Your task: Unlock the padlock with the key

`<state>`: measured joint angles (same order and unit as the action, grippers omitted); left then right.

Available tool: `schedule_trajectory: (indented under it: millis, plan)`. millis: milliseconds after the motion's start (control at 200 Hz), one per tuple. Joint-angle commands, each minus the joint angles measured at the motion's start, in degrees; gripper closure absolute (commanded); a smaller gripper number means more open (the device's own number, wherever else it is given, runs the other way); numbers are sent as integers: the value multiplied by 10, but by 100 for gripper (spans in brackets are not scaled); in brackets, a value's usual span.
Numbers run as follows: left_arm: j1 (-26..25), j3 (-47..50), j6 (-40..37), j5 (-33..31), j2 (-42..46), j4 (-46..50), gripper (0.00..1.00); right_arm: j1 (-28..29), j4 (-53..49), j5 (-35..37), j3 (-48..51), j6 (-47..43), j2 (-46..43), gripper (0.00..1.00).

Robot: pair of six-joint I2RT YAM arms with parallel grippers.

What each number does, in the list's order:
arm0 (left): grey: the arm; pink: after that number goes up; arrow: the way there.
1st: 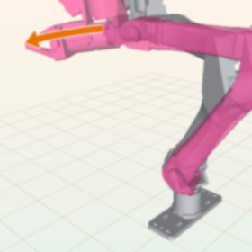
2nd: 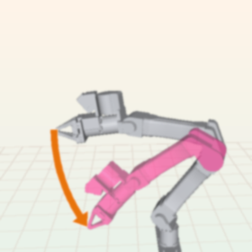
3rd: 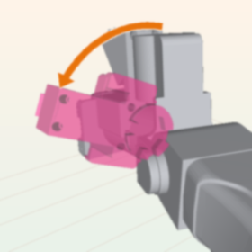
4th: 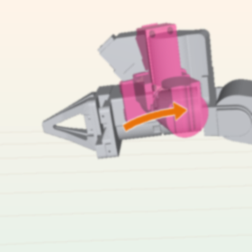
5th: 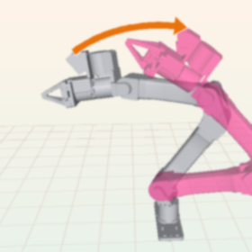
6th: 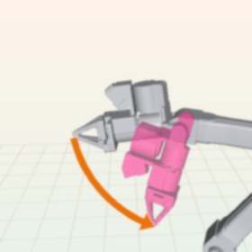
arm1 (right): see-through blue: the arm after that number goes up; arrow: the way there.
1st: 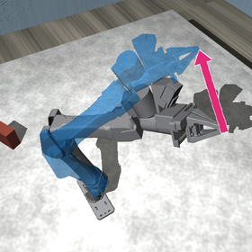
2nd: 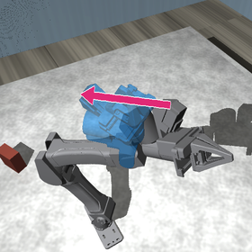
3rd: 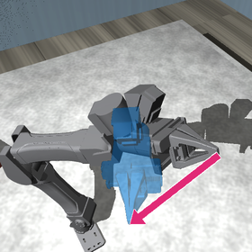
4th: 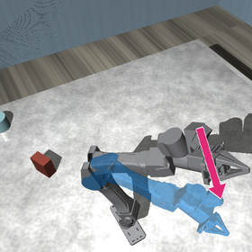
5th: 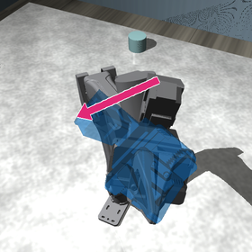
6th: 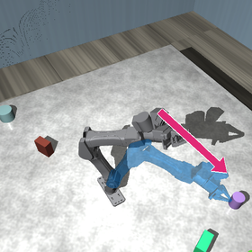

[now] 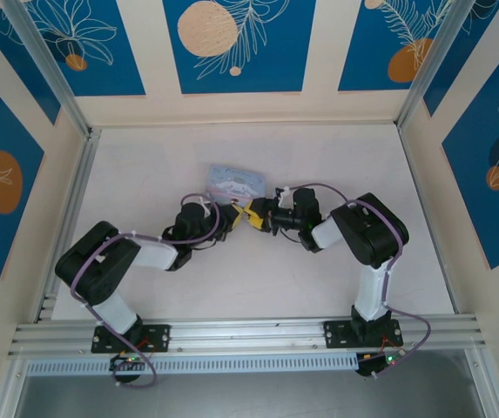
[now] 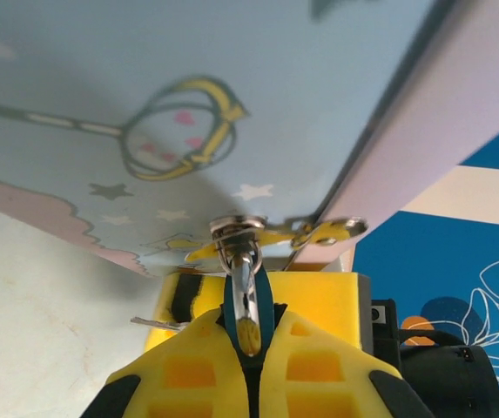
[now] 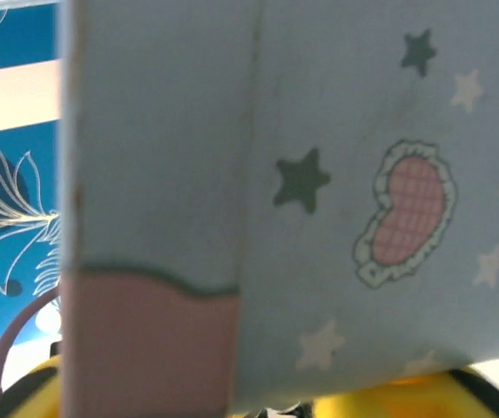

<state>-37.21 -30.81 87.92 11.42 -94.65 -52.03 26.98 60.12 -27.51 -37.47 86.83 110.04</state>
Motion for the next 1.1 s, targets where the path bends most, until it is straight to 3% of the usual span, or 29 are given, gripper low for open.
schedule_trajectory:
  millis: [0,195,365,575,700,875,1090]
  plan:
    - [-44,5,-21,78,0,-71,100,-6,-69,36,7,-44,-29,48]
    - [-43,7,-40,57,-2,-60,100,-17,-174,30,36,-107,-88,23]
    - [-43,5,-50,54,-5,-42,100,-27,-230,24,73,-145,-156,21]
    - [-43,5,-60,59,-9,-26,100,-36,-382,26,71,-237,-280,20]
    - [-42,1,-66,64,-9,-10,100,-33,-515,50,32,-329,-349,23]
    - [-42,-8,-69,75,-9,20,100,5,-717,167,-59,-525,-378,33]
    - [-42,-23,-67,95,-15,55,100,83,-783,309,-119,-673,-345,54]
